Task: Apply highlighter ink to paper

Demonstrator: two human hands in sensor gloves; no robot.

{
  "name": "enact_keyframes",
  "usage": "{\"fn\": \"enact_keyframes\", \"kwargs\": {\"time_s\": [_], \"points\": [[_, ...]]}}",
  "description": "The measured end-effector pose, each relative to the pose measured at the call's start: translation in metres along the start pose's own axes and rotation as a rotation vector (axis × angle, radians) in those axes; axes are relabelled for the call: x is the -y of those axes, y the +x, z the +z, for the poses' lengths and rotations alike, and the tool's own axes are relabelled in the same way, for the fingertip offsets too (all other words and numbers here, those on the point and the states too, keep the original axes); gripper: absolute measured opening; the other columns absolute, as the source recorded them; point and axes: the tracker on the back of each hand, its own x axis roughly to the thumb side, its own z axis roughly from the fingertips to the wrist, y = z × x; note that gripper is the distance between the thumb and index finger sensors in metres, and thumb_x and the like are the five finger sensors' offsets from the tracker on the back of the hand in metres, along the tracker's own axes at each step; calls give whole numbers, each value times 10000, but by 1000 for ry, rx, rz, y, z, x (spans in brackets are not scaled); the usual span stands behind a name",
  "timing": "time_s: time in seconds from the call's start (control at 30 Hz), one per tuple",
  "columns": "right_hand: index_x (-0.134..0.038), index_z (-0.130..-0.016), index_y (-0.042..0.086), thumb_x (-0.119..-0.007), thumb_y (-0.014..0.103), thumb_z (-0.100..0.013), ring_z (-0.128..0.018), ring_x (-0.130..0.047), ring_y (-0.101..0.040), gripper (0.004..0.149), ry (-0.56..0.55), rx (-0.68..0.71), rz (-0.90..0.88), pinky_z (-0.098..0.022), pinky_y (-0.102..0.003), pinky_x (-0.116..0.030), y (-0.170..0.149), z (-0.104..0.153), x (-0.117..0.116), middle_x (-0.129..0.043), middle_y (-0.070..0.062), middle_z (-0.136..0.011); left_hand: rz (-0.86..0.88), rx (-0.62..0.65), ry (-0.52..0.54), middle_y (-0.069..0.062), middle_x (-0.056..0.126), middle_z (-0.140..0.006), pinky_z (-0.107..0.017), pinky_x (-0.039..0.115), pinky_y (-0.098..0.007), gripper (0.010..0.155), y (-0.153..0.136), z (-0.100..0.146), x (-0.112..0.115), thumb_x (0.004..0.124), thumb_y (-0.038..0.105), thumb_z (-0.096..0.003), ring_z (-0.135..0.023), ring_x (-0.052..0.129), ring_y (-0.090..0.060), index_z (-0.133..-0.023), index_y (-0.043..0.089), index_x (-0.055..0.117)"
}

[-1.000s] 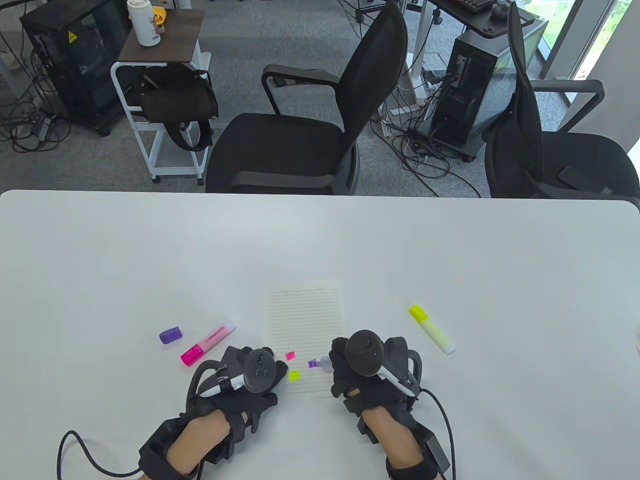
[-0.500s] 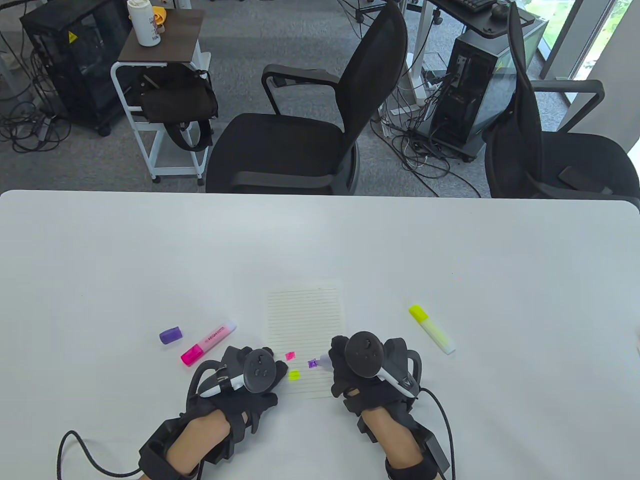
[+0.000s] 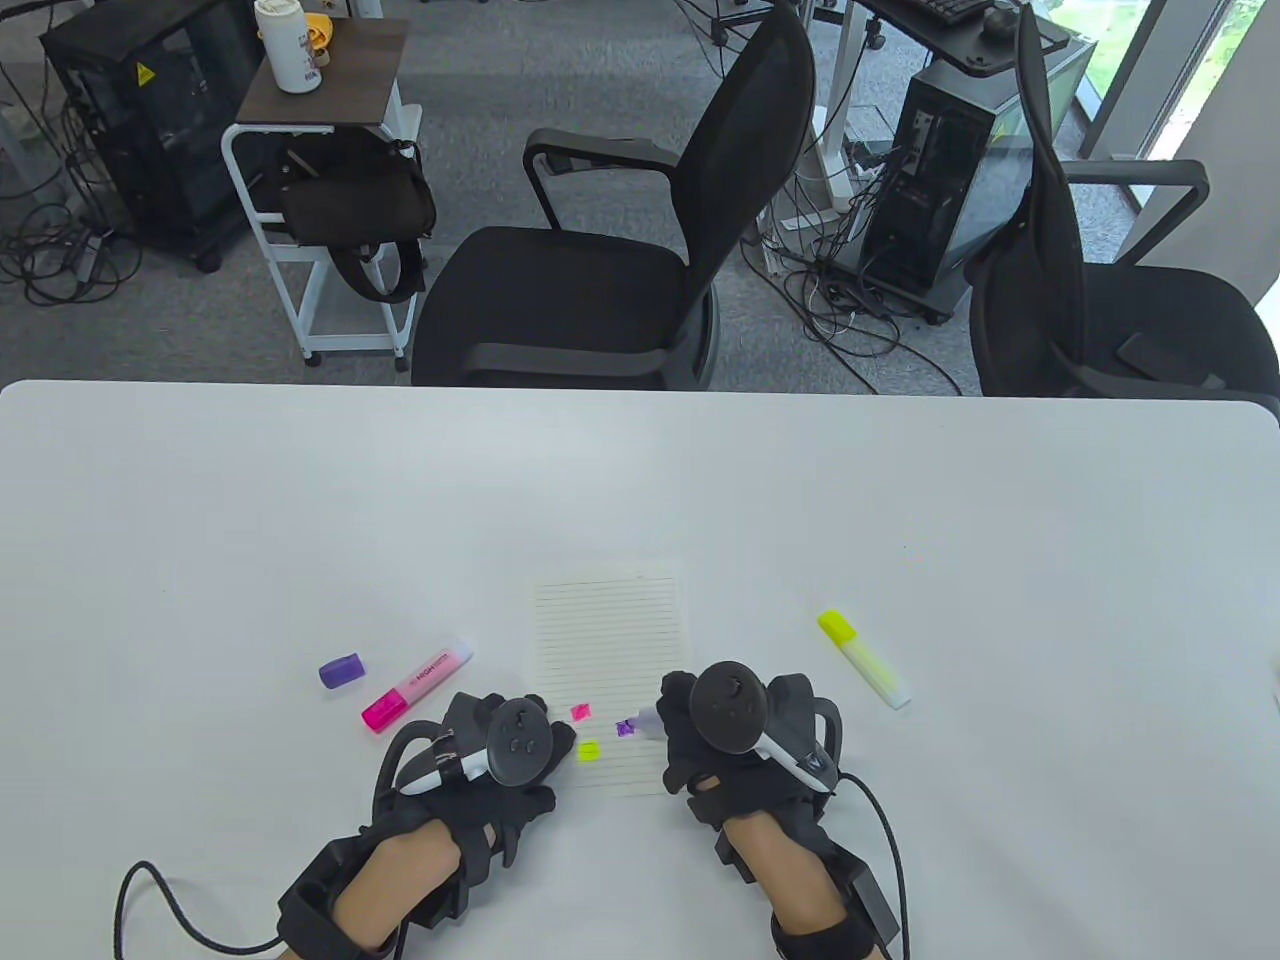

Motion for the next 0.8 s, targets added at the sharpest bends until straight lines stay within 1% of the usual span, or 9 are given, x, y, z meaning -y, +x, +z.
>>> {"fn": "enact_keyframes", "kwargs": {"time_s": [0.07, 0.2, 0.27, 0.37, 0.5, 0.57, 0.67, 0.73, 0.8], "points": [[-816, -923, 176, -789, 351, -612, -381, -952, -293, 359, 11, 4, -2, -577, -556, -767, 1, 1, 1, -965, -116, -672, -1, 0, 0, 33, 235, -1148, -726, 286, -671, 671, 0, 0, 0, 692, 508, -463, -1075, 285, -397, -1058, 407, 400], [-799, -939, 188, -777, 356, -619, -400, -950, -293, 362, -60, 11, 6, -584, -556, -761, 1, 0, -1, -956, -112, -693, 0, 0, 0, 33, 235, -1148, -726, 287, -670, 670, 0, 0, 0, 692, 508, -463, -1075, 284, -397, -1058, 408, 400], [-797, -940, 190, -775, 358, -619, -403, -951, -293, 363, -28, -6, 36, -587, -556, -760, 1, 0, -1, -955, -108, -697, -1, 0, 0, 34, 234, -1148, -726, 287, -671, 670, 0, 0, 0, 692, 508, -463, -1075, 285, -397, -1058, 409, 401], [-806, -933, 180, -783, 353, -616, -393, -951, -295, 362, -10, 4, 21, -584, -557, -762, 3, 1, 1, -960, -115, -684, -1, 0, -1, 32, 235, -1148, -726, 287, -670, 670, 0, 0, 0, 691, 507, -464, -1075, 285, -396, -1059, 407, 399], [-803, -937, 183, -779, 355, -619, -398, -951, -293, 362, -54, 18, 18, -584, -556, -761, 3, 1, -2, -957, -112, -691, 0, 0, -1, 34, 235, -1148, -727, 286, -670, 669, 0, 0, 0, 692, 508, -463, -1075, 285, -396, -1058, 408, 400], [-800, -937, 185, -774, 358, -619, -398, -952, -293, 363, -33, -9, 55, -583, -557, -762, 4, 0, -1, -958, -112, -691, -1, 0, -1, 34, 234, -1148, -727, 286, -670, 669, 0, 0, 0, 691, 508, -464, -1075, 285, -396, -1058, 409, 399], [-805, -934, 179, -779, 353, -618, -392, -951, -292, 362, -45, -5, 57, -582, -556, -763, 5, 2, 0, -960, -114, -685, 0, 0, -1, 34, 235, -1148, -726, 288, -671, 670, 0, 0, 0, 692, 508, -463, -1075, 287, -397, -1058, 408, 401], [-805, -934, 184, -779, 358, -618, -396, -952, -290, 362, -54, 13, 45, -584, -555, -763, 6, 2, -1, -959, -112, -688, -1, 0, -1, 32, 236, -1148, -726, 287, -671, 669, 0, 0, 0, 692, 507, -464, -1075, 286, -397, -1058, 408, 401], [-799, -938, 182, -777, 355, -620, -398, -951, -293, 363, -29, 9, 23, -584, -557, -760, 7, 2, -2, -956, -113, -691, 0, 0, -1, 33, 234, -1148, -726, 287, -670, 670, 0, 0, 0, 692, 508, -464, -1075, 284, -395, -1058, 408, 400]]}}
